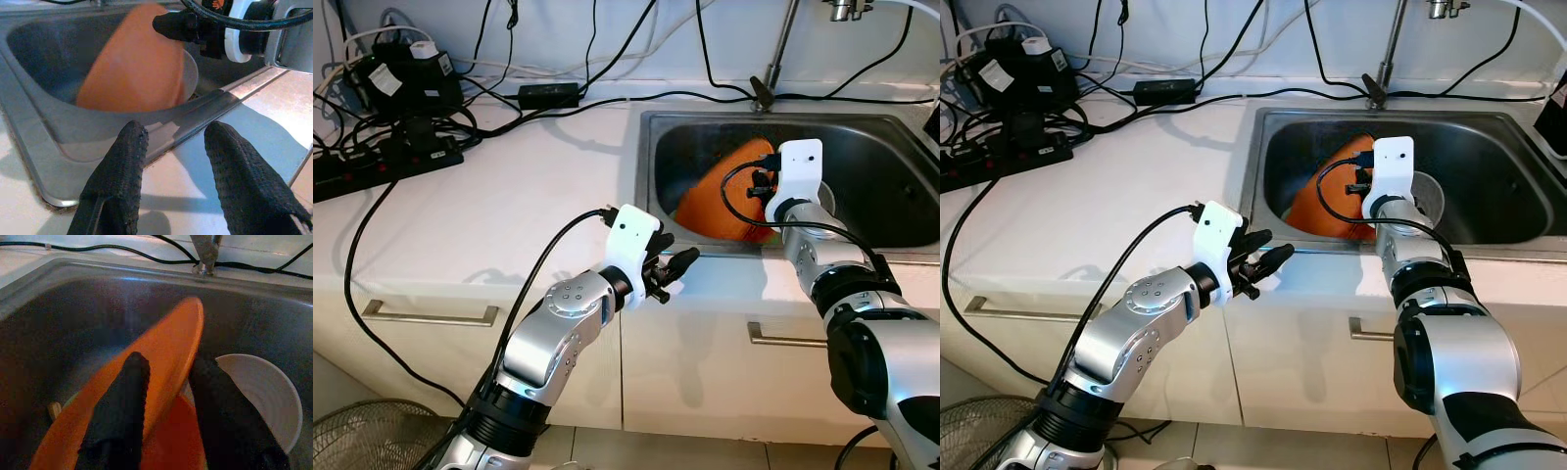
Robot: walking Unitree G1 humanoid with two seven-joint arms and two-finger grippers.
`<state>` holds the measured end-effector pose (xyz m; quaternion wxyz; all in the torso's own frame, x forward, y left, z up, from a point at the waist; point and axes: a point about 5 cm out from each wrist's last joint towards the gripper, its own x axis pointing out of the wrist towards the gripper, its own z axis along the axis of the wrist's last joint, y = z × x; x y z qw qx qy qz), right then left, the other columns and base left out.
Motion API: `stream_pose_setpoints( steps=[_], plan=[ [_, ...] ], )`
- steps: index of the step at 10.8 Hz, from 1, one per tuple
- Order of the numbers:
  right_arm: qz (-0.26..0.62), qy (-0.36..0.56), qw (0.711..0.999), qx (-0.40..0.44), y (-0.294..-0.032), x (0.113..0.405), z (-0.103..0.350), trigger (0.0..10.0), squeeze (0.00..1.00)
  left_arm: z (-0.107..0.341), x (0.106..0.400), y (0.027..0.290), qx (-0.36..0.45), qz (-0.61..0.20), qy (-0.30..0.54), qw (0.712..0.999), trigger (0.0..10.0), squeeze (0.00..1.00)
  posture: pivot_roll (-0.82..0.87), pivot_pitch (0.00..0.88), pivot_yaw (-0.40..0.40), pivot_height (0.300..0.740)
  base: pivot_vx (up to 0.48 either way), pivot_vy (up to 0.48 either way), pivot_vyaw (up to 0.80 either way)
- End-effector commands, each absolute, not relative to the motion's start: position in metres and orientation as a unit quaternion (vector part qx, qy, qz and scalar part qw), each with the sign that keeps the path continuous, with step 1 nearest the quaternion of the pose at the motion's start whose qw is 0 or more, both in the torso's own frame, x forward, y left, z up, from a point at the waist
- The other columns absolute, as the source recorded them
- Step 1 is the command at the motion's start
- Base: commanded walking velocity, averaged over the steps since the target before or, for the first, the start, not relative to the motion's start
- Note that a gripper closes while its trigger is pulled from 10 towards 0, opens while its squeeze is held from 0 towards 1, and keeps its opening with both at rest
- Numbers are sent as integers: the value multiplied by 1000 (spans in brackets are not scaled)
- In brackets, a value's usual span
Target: Kitchen organization
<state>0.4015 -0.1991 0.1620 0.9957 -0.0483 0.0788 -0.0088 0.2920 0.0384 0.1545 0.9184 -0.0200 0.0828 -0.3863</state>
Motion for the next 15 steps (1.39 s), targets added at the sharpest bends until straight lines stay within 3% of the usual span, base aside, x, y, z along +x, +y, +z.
stream_pose_setpoints(
  steps=[1,2,5,9,11,15],
  plan=[
    [-7,70,996,-51,-196,406,173,10000,1000,157,291,40,-20,-384,78,920,10000,0,99,0,29,740,0,0,0],
    [-9,67,996,-57,-196,406,175,10000,0,157,292,39,-20,-384,77,920,10000,0,98,0,30,740,0,0,0],
    [-20,44,996,-72,-197,407,181,10000,0,157,292,40,-18,-384,77,920,10000,0,89,0,41,740,0,0,0],
    [-15,-106,994,-38,-188,407,215,10000,0,167,309,55,-14,-285,-7,959,10000,0,74,0,51,740,0,0,0],
    [-29,-193,981,-23,-189,390,217,10000,0,179,323,75,2,-187,-67,980,10000,0,45,0,61,740,0,0,0],
    [-11,-209,978,-22,-175,344,181,10000,0,187,330,92,-1,-111,-122,986,10000,0,28,0,65,740,0,0,0]
  ],
)
